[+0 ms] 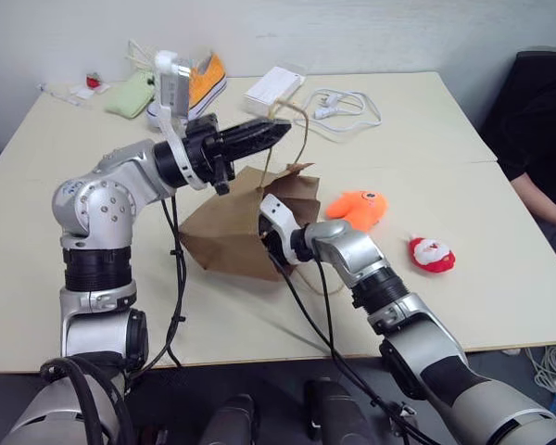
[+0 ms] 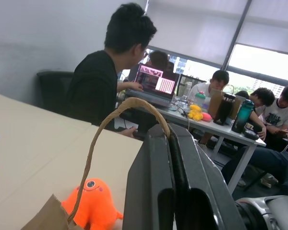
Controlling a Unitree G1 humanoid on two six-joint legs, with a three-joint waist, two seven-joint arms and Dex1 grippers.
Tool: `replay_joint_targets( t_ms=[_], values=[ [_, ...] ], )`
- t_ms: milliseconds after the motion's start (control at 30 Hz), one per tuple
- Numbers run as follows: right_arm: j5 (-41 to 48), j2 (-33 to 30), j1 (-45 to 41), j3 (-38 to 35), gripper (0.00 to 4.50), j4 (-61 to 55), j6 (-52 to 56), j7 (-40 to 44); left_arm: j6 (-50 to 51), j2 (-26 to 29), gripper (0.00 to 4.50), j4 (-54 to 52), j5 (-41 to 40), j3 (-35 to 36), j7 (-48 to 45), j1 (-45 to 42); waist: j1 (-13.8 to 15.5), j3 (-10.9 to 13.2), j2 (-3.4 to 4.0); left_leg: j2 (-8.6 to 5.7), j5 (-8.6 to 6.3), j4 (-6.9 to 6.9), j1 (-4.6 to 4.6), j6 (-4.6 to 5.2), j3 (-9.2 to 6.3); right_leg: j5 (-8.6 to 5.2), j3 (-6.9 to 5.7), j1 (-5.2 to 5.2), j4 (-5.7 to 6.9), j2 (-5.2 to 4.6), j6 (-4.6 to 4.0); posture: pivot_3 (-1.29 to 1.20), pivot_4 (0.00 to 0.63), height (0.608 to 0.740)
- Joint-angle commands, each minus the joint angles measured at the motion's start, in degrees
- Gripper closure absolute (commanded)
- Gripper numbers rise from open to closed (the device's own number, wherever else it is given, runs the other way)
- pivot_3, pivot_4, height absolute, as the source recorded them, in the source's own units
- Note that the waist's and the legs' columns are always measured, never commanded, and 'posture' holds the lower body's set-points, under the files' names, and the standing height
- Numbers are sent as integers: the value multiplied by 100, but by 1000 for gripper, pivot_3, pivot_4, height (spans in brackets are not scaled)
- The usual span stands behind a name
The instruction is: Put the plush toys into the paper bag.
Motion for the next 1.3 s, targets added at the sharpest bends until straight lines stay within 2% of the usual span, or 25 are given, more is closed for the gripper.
replay_joint_targets(
  t_ms=[33,167,400,433,500,567,667,867,900,1133,1233,1300],
  values=[
    [-110,-514,454,-14,4476,-1151,-206,89,-263,89,4500,-254,190,-155,-106,180,45,1,1,-1,0,0,-5,0,-1,0,-1,-1,0,0,0,0,150,740],
    [192,-1275,1151,-169,4476,-2993,102,438,-289,147,4500,-228,202,-191,-146,267,116,2,1,-1,-1,-9,-23,1,-4,0,-3,-14,-11,1,0,0,150,740],
    [1454,-1775,2476,-2083,4476,-5513,2000,-310,-181,235,4500,-291,134,-185,-198,308,154,2,1,4,-2,-25,-20,0,-5,0,-1,-15,-19,3,0,0,150,740],
    [1601,-1766,2610,-2455,4320,-5706,2285,-497,-176,248,4500,-295,131,-184,-211,309,167,2,1,3,-2,-25,-20,0,-5,0,0,-12,-22,2,0,0,150,740],
    [1855,-1682,2718,-3135,3910,-5903,2779,-895,-173,277,4500,-301,134,-196,-245,311,207,2,1,0,-2,-25,-19,1,-4,0,2,-9,-27,0,0,0,150,740],
    [2067,-1467,2617,-3781,3252,-5916,3216,-1354,-177,300,4500,-317,138,-211,-280,324,219,2,1,-1,-1,-25,-16,1,-1,0,7,-9,-32,0,0,0,150,740],
    [2199,-1190,2369,-4356,2200,-5770,3578,-1950,-208,325,4500,-329,174,-243,-336,355,222,3,2,1,-1,-30,-10,1,1,-1,8,-11,-31,2,-2,0,150,740],
    [1654,-970,2050,-4265,119,-4582,2980,-2941,-257,320,4500,-388,218,-296,-377,402,240,4,4,1,1,-42,-7,2,5,-1,11,-13,-23,1,-3,0,150,740],
    [1606,-935,1983,-4237,33,-4334,2812,-3029,-261,316,4500,-390,222,-299,-376,399,246,4,4,1,1,-43,-7,2,5,-1,11,-13,-22,1,-3,0,150,740],
    [1180,-872,1485,-3862,33,-2634,1854,-3470,-279,321,4500,-405,246,-296,-360,379,173,4,6,1,2,-46,-7,1,9,-1,10,-16,-18,2,-3,0,150,740],
    [1378,-737,1440,-3913,605,-2440,1659,-3456,-274,338,4500,-437,246,-274,-344,406,131,4,6,1,3,-47,-7,1,6,-1,7,-14,-19,1,-3,0,150,740],
    [1494,-713,1502,-3867,1303,-2632,1692,-3419,-269,344,4500,-479,244,-242,-294,435,122,4,6,2,3,-47,-7,2,6,-1,8,-14,-19,2,-3,0,150,740]
  ],
)
